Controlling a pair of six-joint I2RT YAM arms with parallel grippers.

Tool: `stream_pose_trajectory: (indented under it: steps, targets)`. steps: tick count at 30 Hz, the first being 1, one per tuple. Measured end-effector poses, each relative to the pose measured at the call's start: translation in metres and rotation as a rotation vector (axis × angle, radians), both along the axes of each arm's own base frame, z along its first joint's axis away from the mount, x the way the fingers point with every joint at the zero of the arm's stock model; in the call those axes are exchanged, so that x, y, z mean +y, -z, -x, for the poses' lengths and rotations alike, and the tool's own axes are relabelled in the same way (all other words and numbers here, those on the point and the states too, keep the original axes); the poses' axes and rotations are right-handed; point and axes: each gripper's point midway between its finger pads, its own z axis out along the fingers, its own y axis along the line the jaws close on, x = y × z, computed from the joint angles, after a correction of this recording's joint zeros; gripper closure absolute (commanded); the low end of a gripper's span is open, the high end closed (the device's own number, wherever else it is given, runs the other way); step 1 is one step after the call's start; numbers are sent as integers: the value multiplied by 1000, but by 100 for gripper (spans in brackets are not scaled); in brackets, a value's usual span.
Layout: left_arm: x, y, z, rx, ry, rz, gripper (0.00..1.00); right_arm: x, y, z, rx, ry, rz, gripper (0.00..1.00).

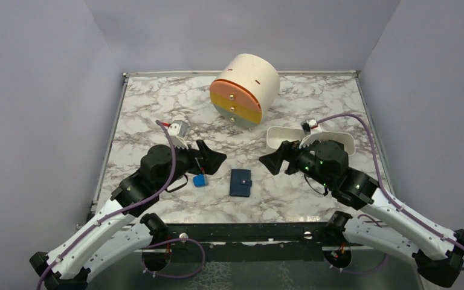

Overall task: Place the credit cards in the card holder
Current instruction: Reset both arms

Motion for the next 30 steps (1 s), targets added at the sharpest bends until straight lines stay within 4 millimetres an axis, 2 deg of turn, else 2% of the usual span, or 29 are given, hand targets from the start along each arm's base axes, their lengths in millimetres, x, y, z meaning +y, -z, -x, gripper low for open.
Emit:
stream_pose_trajectory:
  steps: [9, 16, 19, 21, 24, 27, 30]
  targets:
    - [6, -7, -6, -38, -35, -15, 1, 0, -2, -3, -6, 8, 11, 14]
    - [3, -40, -15, -101, -43, -13, 1, -1, -43, -6, -76, 11, -20, 14]
    - [3, -41, -17, -107, -45, -22, 1, -4, -49, -5, -96, 13, -30, 13]
    - [2, -38, -19, -104, -48, -32, 1, -5, -46, -5, -104, 14, -33, 13]
    - [0, -26, -22, -84, -51, -48, 1, -4, -31, -5, -81, 19, -30, 12]
    - [-2, -1, -24, -35, -50, -86, 1, -2, -8, -6, -34, 24, -10, 12]
    - [-1, 14, -23, -7, -51, -102, 1, 1, 8, -7, 1, 27, 11, 10]
